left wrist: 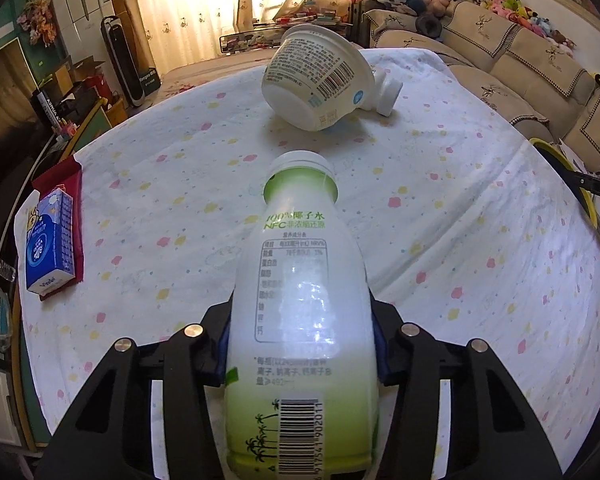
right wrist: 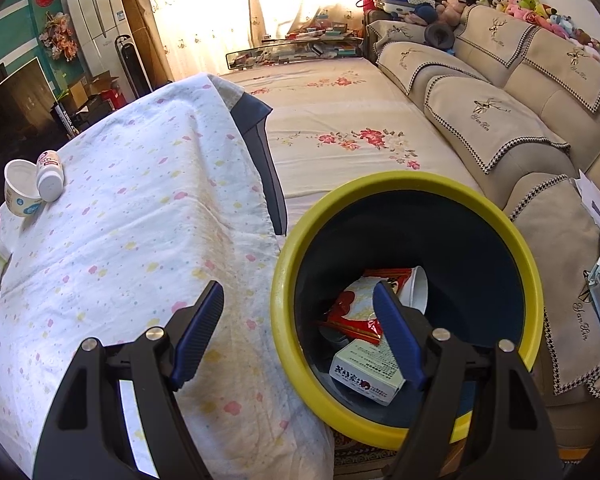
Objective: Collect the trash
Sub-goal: 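Grasp the green-labelled coconut water bottle with the left tool, then carry the coconut water bottle over the bin and open the left tool, then move the right tool to the white supplement bottle and grasp it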
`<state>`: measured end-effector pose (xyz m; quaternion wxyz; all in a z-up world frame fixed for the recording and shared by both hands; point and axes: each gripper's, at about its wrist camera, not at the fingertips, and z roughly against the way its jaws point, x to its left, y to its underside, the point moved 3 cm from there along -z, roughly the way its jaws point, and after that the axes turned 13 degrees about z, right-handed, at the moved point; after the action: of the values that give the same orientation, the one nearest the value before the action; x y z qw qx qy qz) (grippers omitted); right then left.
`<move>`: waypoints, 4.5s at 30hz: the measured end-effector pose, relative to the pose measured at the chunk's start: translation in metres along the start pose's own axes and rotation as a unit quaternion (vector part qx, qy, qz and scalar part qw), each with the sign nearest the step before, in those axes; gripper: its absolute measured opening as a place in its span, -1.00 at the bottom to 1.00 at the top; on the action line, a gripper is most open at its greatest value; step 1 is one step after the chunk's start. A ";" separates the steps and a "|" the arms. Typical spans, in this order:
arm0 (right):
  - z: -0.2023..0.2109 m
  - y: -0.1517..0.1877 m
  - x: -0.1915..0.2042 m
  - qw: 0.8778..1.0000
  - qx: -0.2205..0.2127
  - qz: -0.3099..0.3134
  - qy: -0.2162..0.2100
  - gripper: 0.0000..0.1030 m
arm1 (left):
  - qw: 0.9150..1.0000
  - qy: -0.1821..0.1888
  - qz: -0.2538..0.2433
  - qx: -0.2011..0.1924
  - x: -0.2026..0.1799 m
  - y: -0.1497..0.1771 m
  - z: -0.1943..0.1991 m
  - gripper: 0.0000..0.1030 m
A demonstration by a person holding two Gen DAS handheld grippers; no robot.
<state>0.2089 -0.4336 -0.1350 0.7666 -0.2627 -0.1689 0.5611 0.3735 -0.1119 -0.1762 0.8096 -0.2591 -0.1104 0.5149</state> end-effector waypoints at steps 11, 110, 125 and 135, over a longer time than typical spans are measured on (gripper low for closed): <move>0.011 0.006 -0.004 1.000 -0.010 -0.001 -0.004 0.41 | 0.999 0.003 -0.020 -0.037 -0.035 0.004 0.037 -0.01; -0.047 -0.178 0.242 0.962 -0.055 0.204 -0.172 0.42 | 0.978 -0.089 0.183 -0.052 0.043 0.015 0.004 0.91; -0.105 -0.192 0.297 0.950 -0.004 0.251 -0.188 0.42 | 0.979 -0.101 0.173 -0.047 0.039 0.015 0.000 0.91; -0.100 -0.180 0.283 0.955 0.002 0.226 -0.190 -0.13 | 0.979 -0.103 0.172 -0.047 0.038 0.015 0.000 0.91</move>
<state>0.4919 -0.2286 -0.1191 0.5740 -0.1805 -0.2467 0.7596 0.3789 -0.0734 -0.1878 0.6798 -0.2581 -0.1711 0.6648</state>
